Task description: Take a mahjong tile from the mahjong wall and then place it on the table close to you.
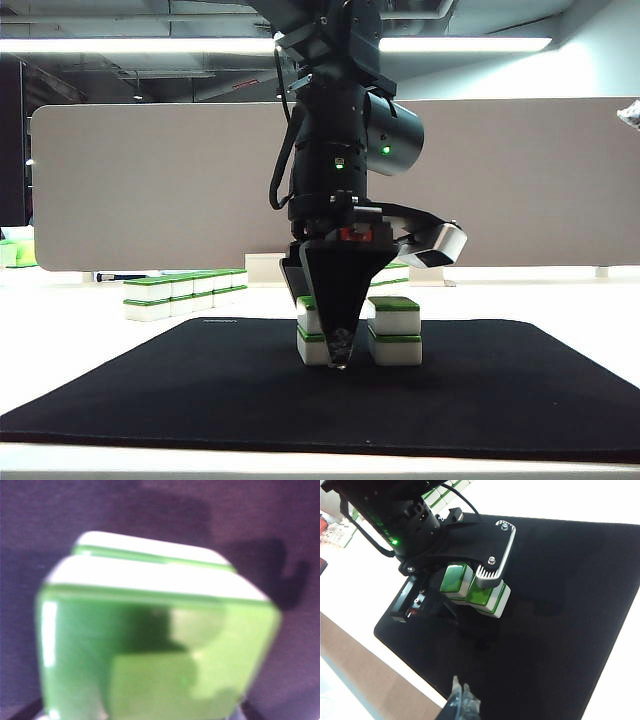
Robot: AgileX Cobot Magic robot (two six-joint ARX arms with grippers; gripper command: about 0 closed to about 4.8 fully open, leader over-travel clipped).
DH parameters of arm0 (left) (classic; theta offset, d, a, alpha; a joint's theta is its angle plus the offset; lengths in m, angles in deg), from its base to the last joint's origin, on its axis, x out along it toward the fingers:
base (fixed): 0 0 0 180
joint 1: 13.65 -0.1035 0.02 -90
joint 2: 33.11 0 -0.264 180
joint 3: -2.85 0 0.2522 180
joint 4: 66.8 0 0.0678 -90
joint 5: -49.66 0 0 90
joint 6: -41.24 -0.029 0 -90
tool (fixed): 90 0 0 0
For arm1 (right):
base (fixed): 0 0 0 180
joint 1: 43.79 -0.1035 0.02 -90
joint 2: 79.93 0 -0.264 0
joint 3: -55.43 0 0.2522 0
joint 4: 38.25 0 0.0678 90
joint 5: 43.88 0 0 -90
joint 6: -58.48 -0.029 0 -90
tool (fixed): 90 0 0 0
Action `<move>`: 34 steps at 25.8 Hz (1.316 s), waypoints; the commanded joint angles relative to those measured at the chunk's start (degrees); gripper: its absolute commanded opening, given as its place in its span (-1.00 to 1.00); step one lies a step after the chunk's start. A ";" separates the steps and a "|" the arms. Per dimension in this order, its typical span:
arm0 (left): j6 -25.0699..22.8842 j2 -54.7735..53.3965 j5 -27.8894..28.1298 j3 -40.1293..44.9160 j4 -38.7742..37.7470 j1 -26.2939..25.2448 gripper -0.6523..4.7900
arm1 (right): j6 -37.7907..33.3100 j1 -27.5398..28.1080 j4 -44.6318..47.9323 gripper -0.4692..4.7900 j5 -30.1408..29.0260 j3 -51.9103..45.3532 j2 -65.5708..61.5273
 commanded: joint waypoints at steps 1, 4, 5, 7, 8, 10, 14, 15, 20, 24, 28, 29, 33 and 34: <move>-0.17 -0.61 0.83 -1.75 -0.46 0.42 0.72 | 0.13 0.00 0.83 -0.83 -0.13 0.39 0.09; -0.17 -0.61 1.11 -5.77 -0.98 0.39 0.72 | 0.13 0.00 0.83 -0.83 -0.15 0.39 0.09; -0.17 -0.61 1.14 -6.91 -1.16 0.42 0.72 | 0.13 0.00 0.81 -0.83 -0.15 0.39 0.09; -0.17 -0.59 1.31 -7.37 -1.92 0.42 0.72 | 0.13 0.00 0.76 -0.83 -0.20 0.39 0.09; -0.17 -0.59 2.49 -7.34 -2.95 0.39 0.72 | 0.13 0.00 0.72 -0.83 -0.17 0.39 0.11; -0.17 -0.46 5.31 -7.34 -4.57 0.42 0.72 | 0.13 0.00 0.72 -0.83 -0.13 0.39 0.09; 1.33 1.05 6.27 -7.34 -4.57 0.42 0.72 | 0.13 0.00 0.74 -0.83 -0.13 0.39 0.09; 1.66 1.40 6.29 -7.34 -4.61 0.42 0.71 | 0.13 0.00 0.74 -0.83 -0.13 0.39 0.09; 4.55 7.98 13.75 -7.34 -4.61 0.39 0.37 | 0.13 0.00 0.76 -0.83 -0.13 0.39 0.09; 5.42 14.82 17.57 -7.34 -4.55 0.33 -0.31 | 0.13 0.02 0.90 -0.83 -0.11 0.39 0.09; 8.63 19.98 17.64 -7.34 -3.98 -1.09 -0.58 | 0.13 0.02 0.90 -0.82 -0.11 0.39 0.09; 9.66 21.14 17.64 -7.34 -3.48 -1.79 -0.58 | 0.13 0.02 0.87 -0.82 -0.09 0.39 0.09; 12.79 24.81 17.70 -7.34 -3.08 -3.52 -0.58 | 0.13 0.04 0.87 -0.82 -0.09 0.39 0.09; 12.98 25.66 17.84 -7.34 -3.08 -3.87 -0.58 | 0.13 0.02 0.87 -0.82 -0.09 0.39 0.11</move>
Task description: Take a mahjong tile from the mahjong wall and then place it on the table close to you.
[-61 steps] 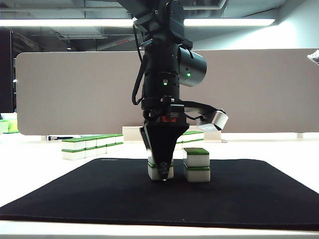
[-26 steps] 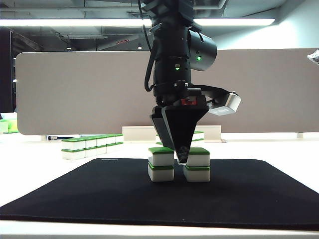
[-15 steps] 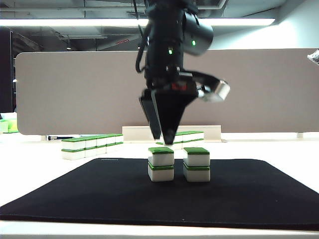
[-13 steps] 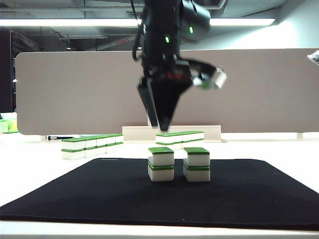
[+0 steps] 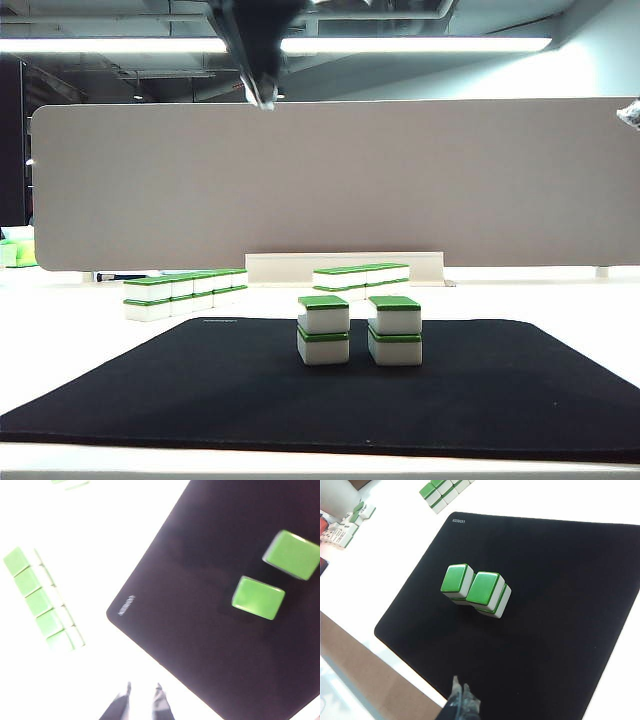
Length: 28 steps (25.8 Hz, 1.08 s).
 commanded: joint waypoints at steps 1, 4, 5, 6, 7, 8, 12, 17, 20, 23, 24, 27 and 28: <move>1.81 2.71 0.35 -0.11 0.39 -1.03 -0.58 | 0.15 0.04 0.85 -0.82 -0.11 0.37 0.11; 2.05 5.14 0.37 -0.11 0.37 -1.77 -0.58 | 0.15 0.04 0.85 -0.83 -0.11 0.37 0.09; 2.27 5.79 0.68 -0.11 0.44 -1.79 -0.58 | 0.15 0.04 0.85 -0.82 -0.09 0.37 0.11; 2.32 6.40 1.29 -0.11 0.48 -1.79 -0.58 | 0.15 0.04 0.85 -0.82 -0.09 0.37 0.11; 2.29 7.19 2.25 -0.11 0.61 -1.86 -0.58 | 0.15 0.07 0.85 -0.82 -0.09 0.37 0.09; 2.29 7.96 3.43 -0.11 0.70 -2.01 -0.58 | 0.15 0.04 0.85 -0.83 -0.09 0.37 0.09; 4.61 10.71 7.91 -0.11 -0.22 -2.03 -0.58 | 0.15 0.09 0.85 -0.82 -0.09 0.37 0.09; 4.61 12.28 9.44 -0.11 -0.50 -2.03 -0.58 | 0.15 0.09 0.85 -0.82 -0.09 0.37 0.09; 4.61 12.28 11.52 -0.11 0.39 -2.03 -0.58 | 0.15 0.07 0.85 -0.82 -0.11 0.37 0.09; 4.61 12.24 11.52 -0.11 0.87 -1.97 -0.58 | 0.15 0.09 0.85 -0.83 -0.09 0.37 0.09; 4.61 12.24 11.52 -0.11 0.87 -1.95 -0.58 | 0.15 0.09 0.85 -0.83 -0.09 0.37 0.09; 4.59 12.24 11.69 -0.11 0.81 -1.97 -0.58 | 0.15 0.07 0.85 -0.82 -0.11 0.37 0.09; 4.61 12.24 11.78 -0.11 0.92 -2.03 -0.58 | 0.15 0.07 0.85 -0.83 -0.09 0.37 0.09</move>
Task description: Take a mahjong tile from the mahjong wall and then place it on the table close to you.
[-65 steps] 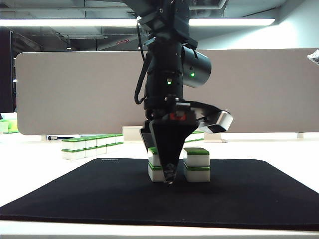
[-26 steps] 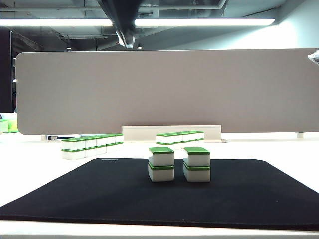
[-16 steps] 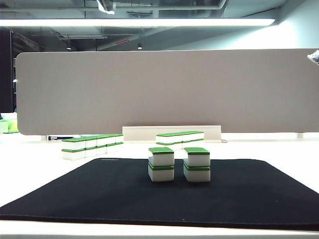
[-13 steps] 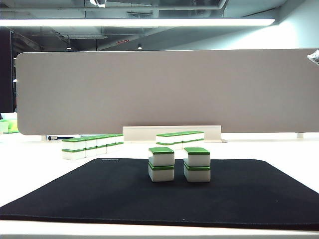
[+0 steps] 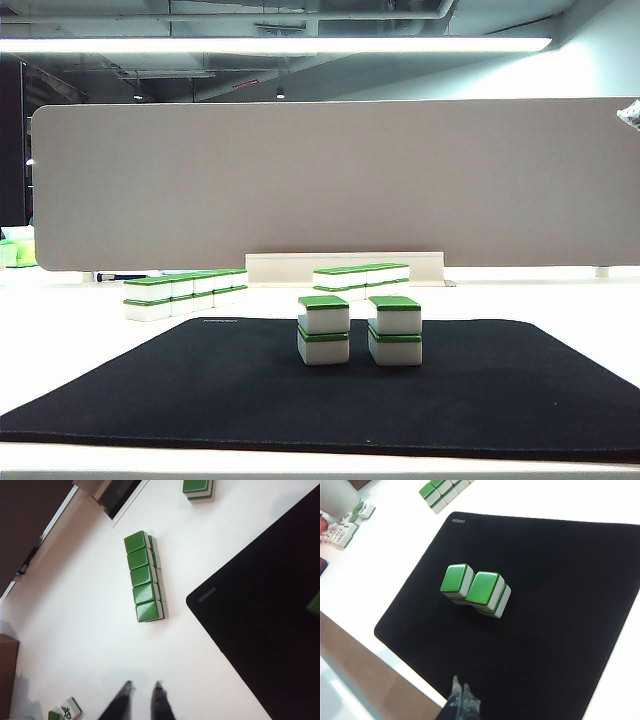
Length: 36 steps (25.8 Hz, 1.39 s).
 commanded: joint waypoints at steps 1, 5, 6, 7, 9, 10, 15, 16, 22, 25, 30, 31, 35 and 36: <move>0.37 0.22 0.59 -0.13 0.59 -0.04 -0.58 | 0.13 -0.02 0.87 -0.82 -0.09 0.39 0.09; 0.42 0.22 0.24 0.09 3.78 -2.95 -0.57 | 0.13 -0.02 0.87 -0.82 -0.09 0.39 0.09; 0.57 0.24 0.11 0.37 5.55 -3.72 -0.57 | 0.13 -0.02 0.85 -0.83 -0.11 0.39 0.09; 0.90 0.55 -0.17 0.94 8.28 -4.52 -0.57 | 0.13 -0.02 0.87 -0.82 -0.09 0.39 0.11; 2.01 1.86 -1.95 3.06 14.25 -6.29 -0.57 | 0.13 0.02 0.87 -0.82 -0.09 0.39 0.11; 2.56 4.22 -5.01 6.84 21.00 -8.66 -0.57 | 0.13 -0.09 0.85 -0.83 -0.11 0.39 0.04; 2.99 11.47 -8.13 19.23 33.62 -12.50 -0.57 | 0.13 0.00 0.87 -0.83 -0.11 0.39 0.07; 2.97 12.57 -8.15 21.07 34.73 -13.09 -0.57 | 0.13 -0.09 0.87 -0.82 -0.11 0.39 0.07; 4.17 22.73 -10.67 36.83 43.80 -18.71 -0.57 | 0.13 0.00 0.87 -0.82 -0.11 0.39 0.09; 5.38 27.98 -14.16 44.19 46.69 -21.77 -0.57 | 0.13 -0.04 0.87 -0.82 -0.07 0.39 0.09; 6.05 37.90 -15.17 58.88 53.09 -27.34 -0.57 | 0.13 -0.07 0.87 -0.82 -0.11 0.39 0.09; 6.27 40.13 -15.17 62.14 54.16 -28.17 -0.57 | 0.13 -0.04 0.87 -0.82 -0.09 0.39 0.09; 6.34 47.12 -15.15 71.82 56.63 -30.53 -0.57 | 0.13 -0.07 0.87 -0.83 -0.11 0.39 0.09; 6.34 48.74 -15.12 73.99 57.42 -31.04 -0.57 | 0.13 -0.11 0.87 -0.82 -0.11 0.39 0.04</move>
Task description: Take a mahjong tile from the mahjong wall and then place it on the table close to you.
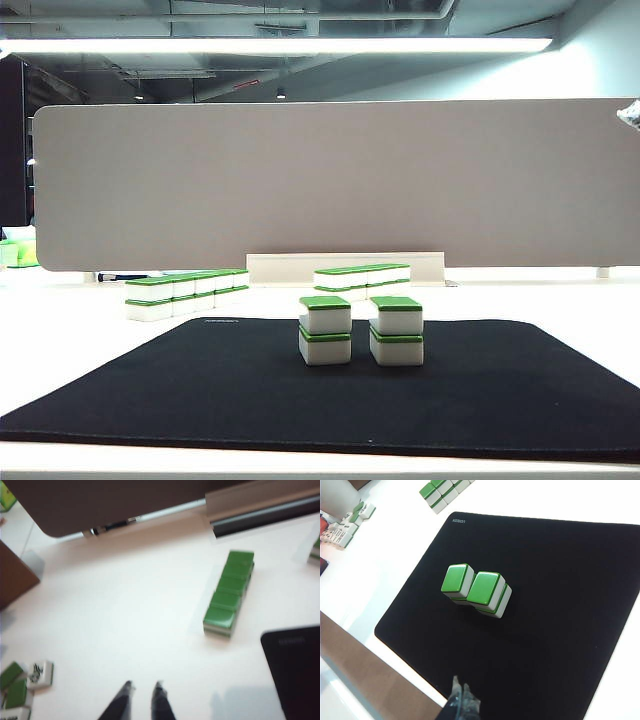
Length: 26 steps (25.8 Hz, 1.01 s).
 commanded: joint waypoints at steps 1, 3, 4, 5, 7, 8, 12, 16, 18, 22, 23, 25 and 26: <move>0.35 7.39 -0.24 9.29 5.44 -2.27 -0.57 | 0.13 -0.07 0.85 -0.82 -0.07 0.39 0.09; 1.86 13.29 -0.28 16.46 8.96 -3.63 -0.57 | 0.13 -0.04 0.85 -0.83 -0.11 0.39 0.09; 2.97 15.89 -0.37 19.58 10.54 -4.17 -0.57 | 0.13 -0.15 0.85 -0.82 -0.11 0.39 0.09; 3.80 17.90 -0.48 22.05 11.78 -4.61 -0.57 | 0.13 -0.15 0.83 -0.83 -0.11 0.39 0.11; 5.35 22.29 -0.46 27.41 14.14 -5.57 -0.57 | 0.13 -0.04 0.85 -0.82 -0.09 0.39 0.11; 5.95 24.46 -0.76 30.23 15.65 -6.05 -0.57 | 0.13 -0.04 0.85 -0.82 -0.07 0.39 0.11; 8.48 33.07 -3.39 40.15 22.10 -8.22 -0.57 | 0.13 -0.09 0.87 -0.82 -0.09 0.39 0.11; 11.76 38.71 -4.15 46.73 26.73 -9.44 -0.57 | 0.13 -0.09 0.85 -0.82 -0.09 0.39 0.11; 13.09 40.57 -4.11 49.22 27.71 -9.44 -0.57 | 0.13 -0.07 0.87 -0.82 -0.09 0.39 0.11; 14.05 43.08 -4.11 52.06 27.61 -9.44 -0.57 | 0.13 -0.11 0.85 -0.82 -0.09 0.39 0.11; 14.01 43.76 -4.13 52.06 26.23 -9.44 -0.57 | 0.13 -0.09 0.85 -0.82 -0.07 0.39 0.11; 13.79 45.75 -4.04 52.06 23.78 -9.46 -0.57 | 0.13 -0.13 0.85 -0.82 -0.09 0.39 0.11; 13.79 46.47 -4.02 52.06 23.15 -9.46 -0.57 | 0.13 -0.13 0.85 -0.82 -0.11 0.39 0.11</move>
